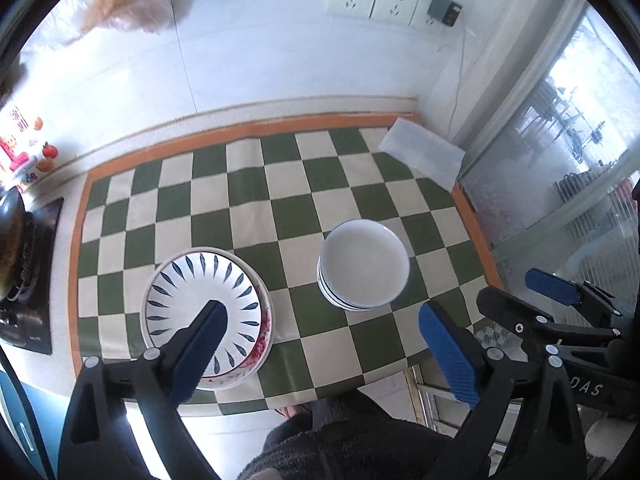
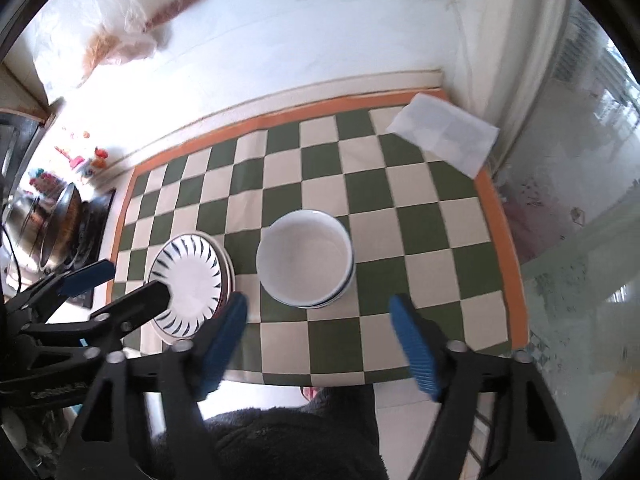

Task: Organize plates and bowls
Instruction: 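Open both grippers and move them back over the bowl stack, then grip the three-bowl stack rim with both grippers and lift it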

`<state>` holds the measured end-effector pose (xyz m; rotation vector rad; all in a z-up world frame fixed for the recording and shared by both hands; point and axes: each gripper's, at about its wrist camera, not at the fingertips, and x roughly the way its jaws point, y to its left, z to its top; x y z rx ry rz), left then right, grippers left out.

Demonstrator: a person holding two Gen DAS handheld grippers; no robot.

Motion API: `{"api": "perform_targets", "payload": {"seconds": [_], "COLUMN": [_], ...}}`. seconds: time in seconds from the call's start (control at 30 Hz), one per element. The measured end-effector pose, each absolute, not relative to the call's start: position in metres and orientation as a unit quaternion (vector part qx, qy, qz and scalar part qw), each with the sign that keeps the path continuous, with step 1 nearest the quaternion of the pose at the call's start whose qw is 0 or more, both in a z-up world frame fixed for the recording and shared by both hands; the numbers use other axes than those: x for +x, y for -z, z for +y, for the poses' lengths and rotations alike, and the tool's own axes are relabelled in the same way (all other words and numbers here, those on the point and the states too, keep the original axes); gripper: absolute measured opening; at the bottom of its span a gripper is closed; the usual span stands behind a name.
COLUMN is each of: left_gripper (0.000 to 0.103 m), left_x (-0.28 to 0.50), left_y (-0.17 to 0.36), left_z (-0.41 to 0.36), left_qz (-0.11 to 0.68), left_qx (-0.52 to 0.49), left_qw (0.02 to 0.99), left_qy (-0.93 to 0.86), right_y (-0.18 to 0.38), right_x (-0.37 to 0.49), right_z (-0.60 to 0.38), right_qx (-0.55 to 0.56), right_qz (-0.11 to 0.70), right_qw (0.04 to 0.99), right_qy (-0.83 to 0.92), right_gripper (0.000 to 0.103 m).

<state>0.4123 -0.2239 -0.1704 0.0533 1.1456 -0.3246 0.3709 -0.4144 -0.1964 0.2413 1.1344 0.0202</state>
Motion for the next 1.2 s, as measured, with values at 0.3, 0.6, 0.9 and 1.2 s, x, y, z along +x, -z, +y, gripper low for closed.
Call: {"api": "perform_targets", "payload": {"seconds": [0.3,0.6,0.9,1.2], "left_gripper": [0.101,0.101,0.101,0.1], "left_x": [0.385,0.386,0.429,0.498], "left_y": [0.144,0.151,0.21,0.288], "left_z": [-0.22,-0.226,-0.23,-0.239], "left_qz": [0.501,0.506,0.571,0.651], "left_qx": [0.027,0.031,0.004,-0.05], "left_qw": [0.851,0.847,0.804,0.739], "left_qy": [0.156,0.161,0.165,0.169], "right_y": [0.164,0.158,0.206,0.29], "right_x": [0.326,0.319,0.361,0.414], "right_z": [-0.417,-0.424,-0.439,-0.453], "right_qx": [0.116,0.12,0.16,0.227], "right_qz": [0.491,0.48,0.516,0.566], "right_qw": [0.864,0.869,0.841,0.793], "right_qy": [0.012,0.017,0.0,-0.02], "right_gripper": [0.096,0.098,0.098,0.098]}}
